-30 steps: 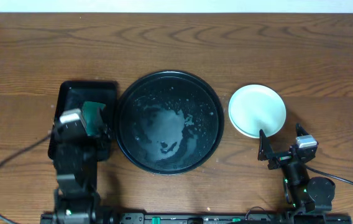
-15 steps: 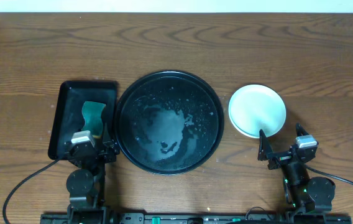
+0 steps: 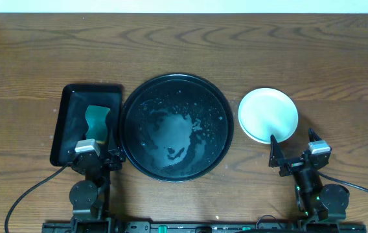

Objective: Clean dirty plates on tray and stack at the side

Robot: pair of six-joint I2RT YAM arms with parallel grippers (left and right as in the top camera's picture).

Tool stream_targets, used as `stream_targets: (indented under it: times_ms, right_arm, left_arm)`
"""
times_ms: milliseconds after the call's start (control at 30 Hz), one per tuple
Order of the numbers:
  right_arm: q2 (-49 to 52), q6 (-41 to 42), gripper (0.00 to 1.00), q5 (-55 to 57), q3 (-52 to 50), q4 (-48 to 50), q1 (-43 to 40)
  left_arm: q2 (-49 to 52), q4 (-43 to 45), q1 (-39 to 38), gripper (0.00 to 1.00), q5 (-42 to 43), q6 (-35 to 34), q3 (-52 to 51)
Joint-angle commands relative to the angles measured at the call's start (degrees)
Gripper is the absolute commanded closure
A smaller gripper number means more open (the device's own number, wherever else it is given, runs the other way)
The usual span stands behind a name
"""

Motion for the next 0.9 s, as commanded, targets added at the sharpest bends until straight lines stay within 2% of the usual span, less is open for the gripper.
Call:
stream_targets:
  times_ms: [0, 867]
  right_arm:
    - [-0.35, -0.48, 0.01, -0.11, -0.09, -0.22, 0.59]
    - [-0.35, -0.48, 0.01, -0.13, -0.09, -0.22, 0.59]
  left_arm:
    - [0.39, -2.73, -0.26, 0.22, -0.52, 0.98, -0.83]
    - [1.20, -2.73, -0.26, 0.22, -0.52, 0.98, -0.83]
